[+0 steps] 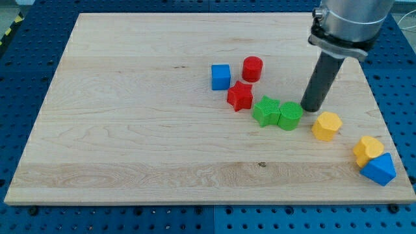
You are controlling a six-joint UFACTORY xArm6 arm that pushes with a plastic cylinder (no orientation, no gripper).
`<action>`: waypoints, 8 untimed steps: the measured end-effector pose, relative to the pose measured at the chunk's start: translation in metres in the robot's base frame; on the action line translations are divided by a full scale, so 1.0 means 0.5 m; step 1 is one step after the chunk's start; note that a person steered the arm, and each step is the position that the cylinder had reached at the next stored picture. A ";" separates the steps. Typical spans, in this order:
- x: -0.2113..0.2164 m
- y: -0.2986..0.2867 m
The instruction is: Nudge yellow hexagon slightly up
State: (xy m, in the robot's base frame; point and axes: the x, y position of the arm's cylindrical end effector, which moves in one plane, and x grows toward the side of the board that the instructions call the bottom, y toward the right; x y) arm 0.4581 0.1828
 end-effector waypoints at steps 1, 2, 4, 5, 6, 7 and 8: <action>0.000 0.078; 0.032 0.122; 0.179 0.030; 0.211 -0.076; 0.212 -0.107; 0.214 -0.088; 0.201 -0.040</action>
State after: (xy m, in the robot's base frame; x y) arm 0.5589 0.1629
